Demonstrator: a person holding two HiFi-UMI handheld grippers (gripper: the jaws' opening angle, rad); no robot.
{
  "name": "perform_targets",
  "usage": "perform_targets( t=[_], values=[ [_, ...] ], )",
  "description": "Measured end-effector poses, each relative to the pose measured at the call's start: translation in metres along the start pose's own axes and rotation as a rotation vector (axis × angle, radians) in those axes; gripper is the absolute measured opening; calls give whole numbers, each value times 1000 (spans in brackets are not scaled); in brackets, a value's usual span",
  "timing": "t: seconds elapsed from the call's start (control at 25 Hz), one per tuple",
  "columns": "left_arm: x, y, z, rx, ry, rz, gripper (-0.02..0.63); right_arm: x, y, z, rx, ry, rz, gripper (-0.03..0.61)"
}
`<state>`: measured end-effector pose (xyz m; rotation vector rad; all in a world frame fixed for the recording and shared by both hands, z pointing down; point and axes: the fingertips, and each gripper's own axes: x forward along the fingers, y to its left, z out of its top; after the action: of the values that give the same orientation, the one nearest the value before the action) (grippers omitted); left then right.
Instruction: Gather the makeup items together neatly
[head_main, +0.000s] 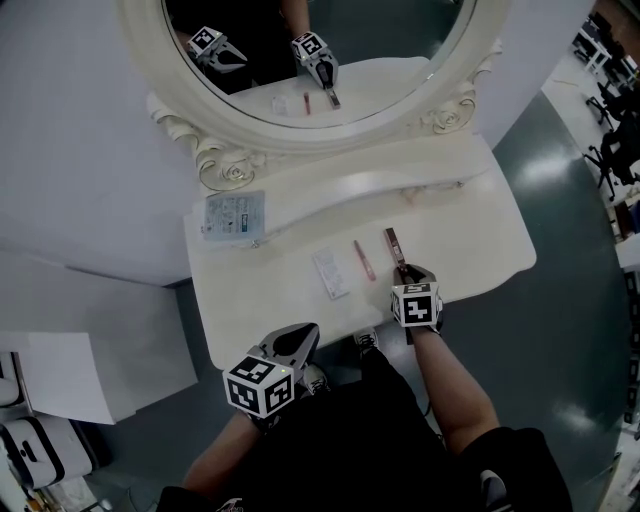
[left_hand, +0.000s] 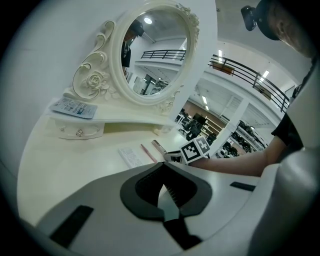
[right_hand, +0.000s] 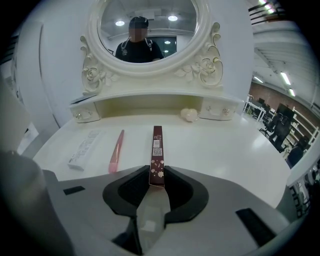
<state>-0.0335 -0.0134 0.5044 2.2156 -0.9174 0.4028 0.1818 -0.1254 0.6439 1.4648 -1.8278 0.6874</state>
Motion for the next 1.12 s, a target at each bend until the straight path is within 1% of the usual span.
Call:
perform_targets(
  t=[0.12, 0.16, 0.24, 0.4, 0.56, 0.68, 0.84, 1.0, 1.12],
  values=[
    [0, -2, 0, 6, 0, -5, 9, -3, 1, 1, 7, -6, 12, 114],
    [1, -2, 0, 6, -1, -8, 9, -7, 1, 2, 10, -13, 18, 141],
    [3, -4, 1, 4, -2, -15, 9, -16, -1, 7, 21, -40, 26, 164],
    [11, -10, 3, 6, -4, -37, 9, -34, -16, 21, 35, -102, 18, 169],
    [23, -18, 8, 12, -9, -56, 9, -37, -46, 37, 21, -139, -5, 169],
    [32, -22, 12, 6, -14, -53, 9, -32, -70, 53, -6, -154, -10, 170],
    [45, -21, 15, -11, -23, -30, 9, -14, -93, 78, -55, -174, 11, 199],
    [58, -17, 19, -36, -29, 8, 9, 13, -106, 101, -109, -168, 49, 230],
    [68, -14, 22, -58, -34, 36, 9, 34, -109, 116, -155, -153, 79, 239]
  ],
)
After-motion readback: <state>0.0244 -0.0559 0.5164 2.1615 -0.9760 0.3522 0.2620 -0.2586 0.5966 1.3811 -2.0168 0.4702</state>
